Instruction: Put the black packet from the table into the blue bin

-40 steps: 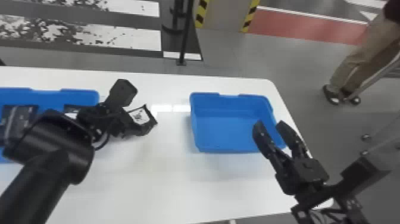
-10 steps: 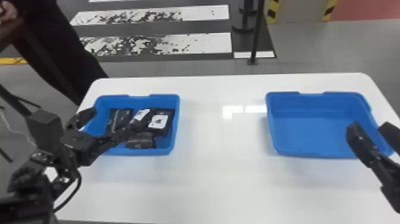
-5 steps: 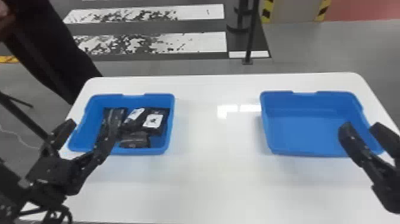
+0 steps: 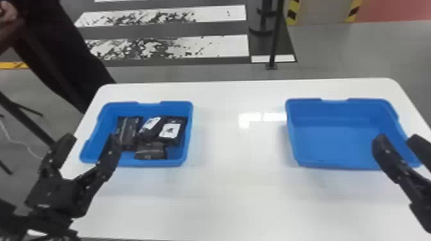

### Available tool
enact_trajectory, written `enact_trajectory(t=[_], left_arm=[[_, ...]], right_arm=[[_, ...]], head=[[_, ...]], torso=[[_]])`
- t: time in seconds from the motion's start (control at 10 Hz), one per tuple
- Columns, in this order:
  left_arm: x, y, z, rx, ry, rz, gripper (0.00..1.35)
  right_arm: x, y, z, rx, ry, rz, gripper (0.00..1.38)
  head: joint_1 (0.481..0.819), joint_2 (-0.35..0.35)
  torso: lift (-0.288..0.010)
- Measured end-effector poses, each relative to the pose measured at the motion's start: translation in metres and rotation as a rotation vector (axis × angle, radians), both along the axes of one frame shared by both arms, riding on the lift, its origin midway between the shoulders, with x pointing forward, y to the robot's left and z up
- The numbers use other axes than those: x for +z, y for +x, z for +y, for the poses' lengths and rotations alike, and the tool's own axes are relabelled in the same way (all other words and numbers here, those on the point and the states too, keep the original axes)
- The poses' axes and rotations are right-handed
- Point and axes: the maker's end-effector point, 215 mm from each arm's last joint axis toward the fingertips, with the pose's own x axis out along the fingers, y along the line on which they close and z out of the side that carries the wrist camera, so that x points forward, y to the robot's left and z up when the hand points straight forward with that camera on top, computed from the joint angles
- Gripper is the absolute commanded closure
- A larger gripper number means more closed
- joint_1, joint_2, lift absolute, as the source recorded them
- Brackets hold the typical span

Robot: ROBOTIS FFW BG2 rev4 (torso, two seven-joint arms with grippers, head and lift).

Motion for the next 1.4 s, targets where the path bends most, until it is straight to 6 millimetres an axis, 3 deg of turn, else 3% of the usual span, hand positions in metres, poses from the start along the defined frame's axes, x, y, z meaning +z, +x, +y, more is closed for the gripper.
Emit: enact_trajectory(t=[1.4], left_arm=[[-0.01,0.005,-0.025,-0.059,-0.116,0.029,0.19]], right_arm=[[-0.004,-0.003,0.0,0.0,0.003,0.01,0.51]], head=[[0.695,0.05]], torso=[[-0.11]])
